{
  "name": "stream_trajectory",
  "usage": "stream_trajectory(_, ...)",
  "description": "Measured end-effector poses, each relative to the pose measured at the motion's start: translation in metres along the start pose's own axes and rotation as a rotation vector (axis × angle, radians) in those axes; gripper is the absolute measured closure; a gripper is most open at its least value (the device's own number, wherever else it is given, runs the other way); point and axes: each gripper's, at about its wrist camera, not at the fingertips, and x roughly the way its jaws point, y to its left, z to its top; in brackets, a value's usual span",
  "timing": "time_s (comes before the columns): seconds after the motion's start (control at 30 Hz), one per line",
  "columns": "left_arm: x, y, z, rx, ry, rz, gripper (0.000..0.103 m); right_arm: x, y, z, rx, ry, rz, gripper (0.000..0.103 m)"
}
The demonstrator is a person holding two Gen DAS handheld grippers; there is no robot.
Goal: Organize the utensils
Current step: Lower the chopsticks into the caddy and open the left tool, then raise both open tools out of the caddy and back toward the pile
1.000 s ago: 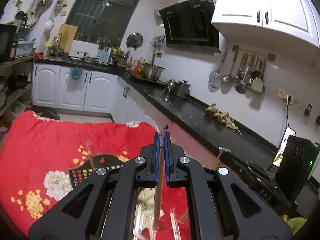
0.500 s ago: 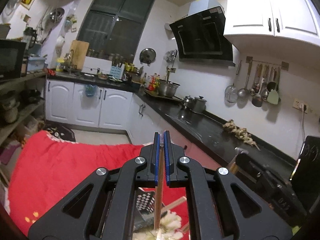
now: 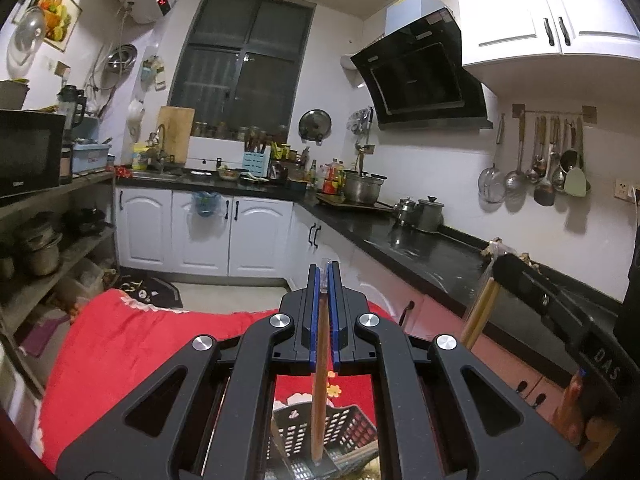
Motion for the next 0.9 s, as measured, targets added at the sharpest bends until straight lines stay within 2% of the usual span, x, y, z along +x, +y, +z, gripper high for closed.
stream_trajectory(0.2,0.012,0.007,-0.008,-0.028,0.027,-0.004,0.101,0.019,-0.005,-0.005,0.022,-0.003,0.005,0.101)
stream_trajectory(0.43,0.023,0.012,-0.024,-0.033,0.031,0.010,0.101,0.040,-0.005,-0.015,0.013,0.027,-0.027,0.101)
stream_trajectory(0.63,0.033,0.020,-0.038,-0.051,0.066,0.022,0.101,0.057,-0.009,-0.035,0.031,0.107,-0.069,0.100)
stream_trajectory(0.67,0.034,0.021,-0.040,-0.051,0.074,0.022,0.101,0.059,-0.011,-0.038,0.030,0.125,-0.081,0.098)
stream_trajectory(0.73,0.035,0.023,-0.045,-0.055,0.088,0.026,0.100,0.061,-0.015,-0.046,0.040,0.162,-0.123,0.076)
stream_trajectory(0.77,0.036,0.024,-0.047,-0.057,0.096,0.029,0.097,0.059,-0.018,-0.049,0.051,0.174,-0.135,0.057)
stream_trajectory(0.9,0.033,0.027,-0.055,-0.072,0.124,0.031,0.065,0.051,-0.027,-0.060,0.066,0.212,-0.170,0.052)
